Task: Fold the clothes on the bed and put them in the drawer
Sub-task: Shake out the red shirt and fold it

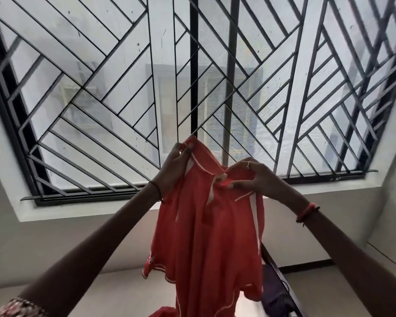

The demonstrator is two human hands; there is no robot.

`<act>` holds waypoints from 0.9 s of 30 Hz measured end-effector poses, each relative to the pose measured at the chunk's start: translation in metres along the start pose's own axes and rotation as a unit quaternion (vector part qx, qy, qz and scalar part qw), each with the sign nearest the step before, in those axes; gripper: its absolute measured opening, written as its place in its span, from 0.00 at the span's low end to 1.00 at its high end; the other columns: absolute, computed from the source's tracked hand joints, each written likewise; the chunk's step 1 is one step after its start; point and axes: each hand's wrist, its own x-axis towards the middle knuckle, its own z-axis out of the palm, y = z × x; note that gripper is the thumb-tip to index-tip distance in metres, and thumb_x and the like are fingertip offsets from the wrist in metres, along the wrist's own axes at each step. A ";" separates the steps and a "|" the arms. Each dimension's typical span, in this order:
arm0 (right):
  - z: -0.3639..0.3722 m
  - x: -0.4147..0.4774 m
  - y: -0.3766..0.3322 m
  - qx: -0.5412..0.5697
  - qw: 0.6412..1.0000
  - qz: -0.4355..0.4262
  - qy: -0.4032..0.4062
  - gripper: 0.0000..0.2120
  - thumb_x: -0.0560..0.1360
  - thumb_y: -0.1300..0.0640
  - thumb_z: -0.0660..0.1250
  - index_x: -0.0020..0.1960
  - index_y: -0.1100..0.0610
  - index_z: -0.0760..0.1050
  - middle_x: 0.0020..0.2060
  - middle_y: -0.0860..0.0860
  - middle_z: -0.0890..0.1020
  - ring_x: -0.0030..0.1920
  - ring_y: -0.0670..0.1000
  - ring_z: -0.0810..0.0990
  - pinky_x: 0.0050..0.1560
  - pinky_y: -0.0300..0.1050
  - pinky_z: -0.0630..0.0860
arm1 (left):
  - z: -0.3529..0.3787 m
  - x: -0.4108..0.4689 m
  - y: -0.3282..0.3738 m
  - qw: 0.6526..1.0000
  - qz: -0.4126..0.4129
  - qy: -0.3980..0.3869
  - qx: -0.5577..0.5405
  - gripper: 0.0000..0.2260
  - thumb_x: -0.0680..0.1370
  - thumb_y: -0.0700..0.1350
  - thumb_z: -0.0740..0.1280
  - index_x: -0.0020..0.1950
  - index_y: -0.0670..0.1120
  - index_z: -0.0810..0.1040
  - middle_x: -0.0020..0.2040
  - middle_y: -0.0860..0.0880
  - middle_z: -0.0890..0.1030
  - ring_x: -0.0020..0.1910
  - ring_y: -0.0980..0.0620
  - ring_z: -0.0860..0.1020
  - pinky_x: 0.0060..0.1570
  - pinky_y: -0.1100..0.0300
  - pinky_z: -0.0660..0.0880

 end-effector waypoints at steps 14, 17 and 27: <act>0.043 0.006 0.001 0.170 0.984 -0.020 0.045 0.09 0.70 0.69 0.69 0.45 0.56 0.78 0.38 0.45 0.81 0.39 0.36 0.78 0.47 0.35 0.73 | -0.006 0.009 -0.002 0.999 -0.035 -0.001 -0.008 0.08 0.81 0.48 0.60 0.45 0.46 0.71 0.37 0.50 0.76 0.35 0.56 0.74 0.38 0.61 0.72; 0.046 0.005 0.002 0.252 0.967 -0.003 0.026 0.07 0.76 0.69 0.63 0.47 0.59 0.77 0.35 0.44 0.83 0.36 0.41 0.78 0.41 0.36 0.76 | -0.018 0.013 -0.006 0.998 -0.056 0.007 0.023 0.13 0.79 0.52 0.63 0.49 0.42 0.73 0.42 0.44 0.79 0.40 0.51 0.77 0.43 0.54 0.74; 0.062 0.001 -0.008 0.365 0.928 0.064 0.030 0.07 0.77 0.66 0.62 0.44 0.58 0.77 0.36 0.50 0.82 0.35 0.46 0.81 0.37 0.37 0.76 | -0.025 -0.027 -0.061 0.982 -0.095 0.107 0.122 0.25 0.76 0.61 0.62 0.54 0.38 0.74 0.44 0.45 0.77 0.43 0.50 0.75 0.42 0.57 0.72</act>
